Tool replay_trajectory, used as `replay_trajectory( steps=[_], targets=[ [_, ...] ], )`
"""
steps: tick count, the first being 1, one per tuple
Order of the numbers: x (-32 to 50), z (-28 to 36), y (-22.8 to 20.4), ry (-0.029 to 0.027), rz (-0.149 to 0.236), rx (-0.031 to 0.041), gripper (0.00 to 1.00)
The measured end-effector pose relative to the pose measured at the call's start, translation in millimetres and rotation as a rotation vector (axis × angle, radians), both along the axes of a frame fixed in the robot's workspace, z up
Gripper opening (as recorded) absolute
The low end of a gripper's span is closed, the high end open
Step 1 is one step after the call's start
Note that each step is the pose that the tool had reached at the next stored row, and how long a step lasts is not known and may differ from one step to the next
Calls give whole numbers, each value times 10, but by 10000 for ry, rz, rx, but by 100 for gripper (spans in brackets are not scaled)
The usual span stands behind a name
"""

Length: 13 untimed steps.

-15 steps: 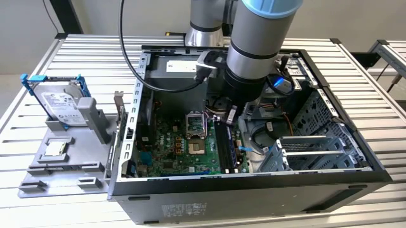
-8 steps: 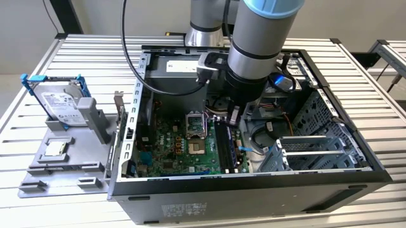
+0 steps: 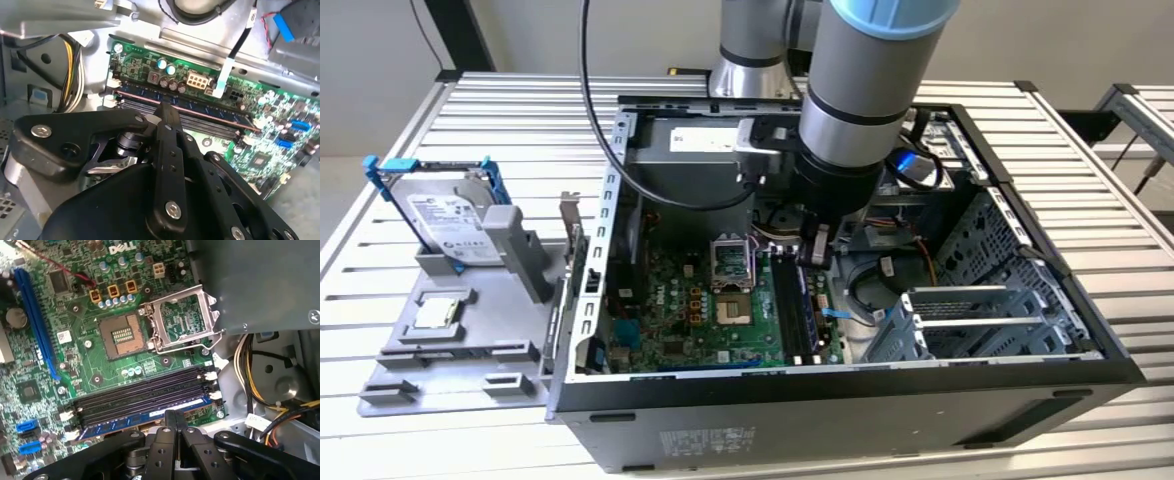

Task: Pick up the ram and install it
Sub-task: 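Press down the ram until it locks into place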

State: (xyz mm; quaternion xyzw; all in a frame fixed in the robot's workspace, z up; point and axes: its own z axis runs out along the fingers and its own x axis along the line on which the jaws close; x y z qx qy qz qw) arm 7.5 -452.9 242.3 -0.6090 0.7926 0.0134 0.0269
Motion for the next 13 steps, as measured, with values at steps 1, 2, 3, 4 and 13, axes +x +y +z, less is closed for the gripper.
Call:
replay_trajectory(
  steps=[1, 2, 3, 4, 13],
  targets=[
    [0, 0, 0, -22, 148, 0, 0],
    [0, 0, 0, -41, 294, 0, 0],
    [0, 0, 0, -55, 456, 1, 0],
    [0, 0, 0, -62, 587, 0, 0],
    [-4, -5, -3, -68, 1383, 3, 0]
  ],
)
